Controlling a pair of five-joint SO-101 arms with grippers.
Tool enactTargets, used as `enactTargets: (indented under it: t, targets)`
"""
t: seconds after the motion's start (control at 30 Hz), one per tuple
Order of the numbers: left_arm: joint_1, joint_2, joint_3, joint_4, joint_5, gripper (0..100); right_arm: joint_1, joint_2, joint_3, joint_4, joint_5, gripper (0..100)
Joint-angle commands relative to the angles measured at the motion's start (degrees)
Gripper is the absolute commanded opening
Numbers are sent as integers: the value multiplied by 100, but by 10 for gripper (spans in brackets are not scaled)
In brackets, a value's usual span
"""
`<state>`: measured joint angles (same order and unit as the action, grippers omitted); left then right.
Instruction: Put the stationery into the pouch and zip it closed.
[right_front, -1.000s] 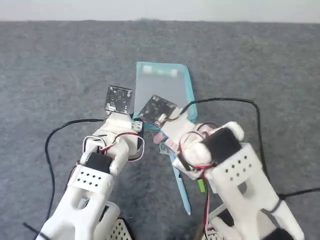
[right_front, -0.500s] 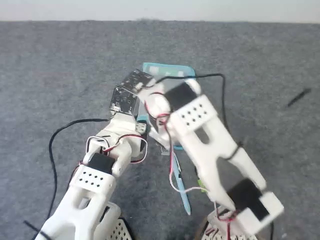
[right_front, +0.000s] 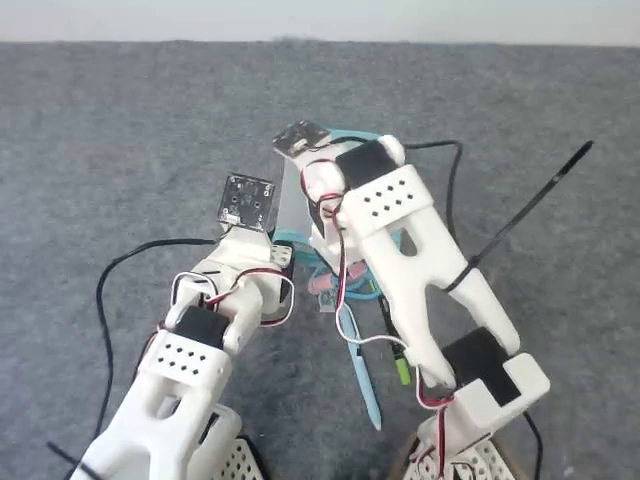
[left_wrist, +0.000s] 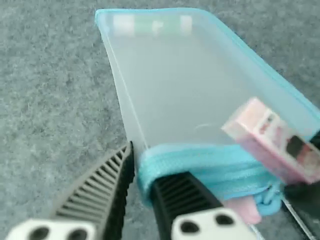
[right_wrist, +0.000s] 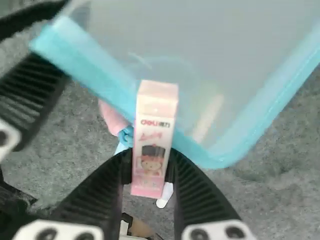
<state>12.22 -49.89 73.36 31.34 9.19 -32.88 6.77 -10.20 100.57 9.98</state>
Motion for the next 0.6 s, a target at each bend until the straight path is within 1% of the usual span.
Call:
enactTargets:
  t: [0.0, 0.23, 0.3, 0.43, 0.57]
  targets:
    - [-492, -193, -268, -158, 220, 11, 233, -31, -132, 198, -70, 6]
    - [-624, -149, -321, -158, 378, 11, -154, -48, -123, 198, -18, 6]
    - [-633, -149, -321, -158, 527, 11, -312, -84, -132, 198, -9, 6]
    - [-747, -149, -321, -167, 615, 11, -664, -567, -62, 233, 193, 6]
    - [-1020, -149, -338, -167, 809, 10, -848, -1095, 475, 207, 290, 6]
